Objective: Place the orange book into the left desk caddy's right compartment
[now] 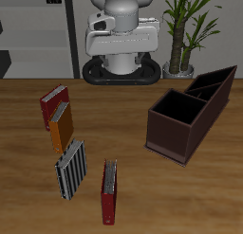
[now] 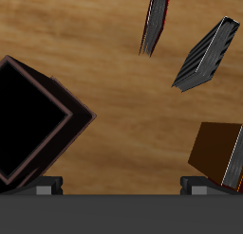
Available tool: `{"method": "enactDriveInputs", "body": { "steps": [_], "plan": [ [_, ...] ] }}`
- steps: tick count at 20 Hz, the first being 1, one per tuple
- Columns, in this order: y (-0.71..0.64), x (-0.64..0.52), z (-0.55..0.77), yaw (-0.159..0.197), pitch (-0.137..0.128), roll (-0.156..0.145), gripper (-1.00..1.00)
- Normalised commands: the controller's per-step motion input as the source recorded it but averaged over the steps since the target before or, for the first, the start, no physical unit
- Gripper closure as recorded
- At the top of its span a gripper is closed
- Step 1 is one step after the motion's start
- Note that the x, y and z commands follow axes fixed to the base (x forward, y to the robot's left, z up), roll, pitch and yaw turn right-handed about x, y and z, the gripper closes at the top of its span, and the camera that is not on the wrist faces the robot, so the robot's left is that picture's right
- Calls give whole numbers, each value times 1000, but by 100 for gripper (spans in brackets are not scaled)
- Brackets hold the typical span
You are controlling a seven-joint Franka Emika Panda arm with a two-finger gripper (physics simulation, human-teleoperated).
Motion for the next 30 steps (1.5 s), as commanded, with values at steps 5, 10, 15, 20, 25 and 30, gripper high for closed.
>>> {"method": "enactDriveInputs", "body": {
  "steps": [5, 10, 15, 20, 25, 30],
  "plan": [
    [-383, 10, 42, -16, -21, -77, -100],
    [-447, 72, -91, -19, 17, -89, -100],
    [-511, -21, -183, -7, 17, -47, -100],
    [-410, -88, -101, -19, 5, -28, -100],
    [-507, -115, -75, -31, 6, -52, -100],
    [-294, -79, -119, 14, -3, 7, -100]
  ]
}}
